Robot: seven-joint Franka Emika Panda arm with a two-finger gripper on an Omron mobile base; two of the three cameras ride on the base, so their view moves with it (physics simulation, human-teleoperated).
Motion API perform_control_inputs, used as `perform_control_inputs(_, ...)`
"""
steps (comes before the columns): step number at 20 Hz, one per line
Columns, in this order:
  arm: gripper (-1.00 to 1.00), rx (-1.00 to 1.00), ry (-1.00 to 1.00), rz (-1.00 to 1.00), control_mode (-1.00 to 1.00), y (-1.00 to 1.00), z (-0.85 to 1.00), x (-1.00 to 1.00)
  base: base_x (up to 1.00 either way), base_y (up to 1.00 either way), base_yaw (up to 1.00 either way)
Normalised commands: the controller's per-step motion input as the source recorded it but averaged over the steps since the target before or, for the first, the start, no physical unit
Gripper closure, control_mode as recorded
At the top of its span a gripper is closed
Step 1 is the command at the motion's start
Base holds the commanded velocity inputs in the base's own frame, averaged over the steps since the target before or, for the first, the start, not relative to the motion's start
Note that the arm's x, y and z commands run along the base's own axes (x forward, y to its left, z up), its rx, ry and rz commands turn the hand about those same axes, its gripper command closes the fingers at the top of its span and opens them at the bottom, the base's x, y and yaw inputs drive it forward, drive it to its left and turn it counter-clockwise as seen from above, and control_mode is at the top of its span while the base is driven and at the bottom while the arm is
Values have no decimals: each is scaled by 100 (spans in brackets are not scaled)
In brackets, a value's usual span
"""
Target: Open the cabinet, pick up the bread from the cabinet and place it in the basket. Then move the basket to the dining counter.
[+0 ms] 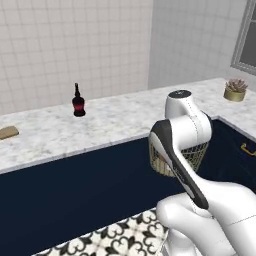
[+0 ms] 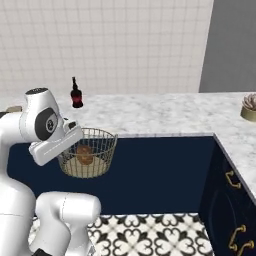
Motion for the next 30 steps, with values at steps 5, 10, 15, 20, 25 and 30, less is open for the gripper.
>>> perform_control_inputs(5, 100, 0, 0, 0, 100, 0, 0, 0, 100, -40, 27)
perform_control_inputs(10, 100, 0, 0, 0, 100, 0, 0, 0, 100, -31, 29)
perform_control_inputs(15, 100, 0, 0, 0, 100, 0, 0, 0, 76, -13, 16)
perform_control_inputs(20, 100, 0, 0, 0, 100, 0, 0, 0, 0, 0, 0)
perform_control_inputs(25, 100, 0, 0, 1, -100, 2, -4, 58, 6, 0, 0)
perform_control_inputs(30, 100, 0, 0, 19, -100, 29, -43, 100, 0, 0, 0)
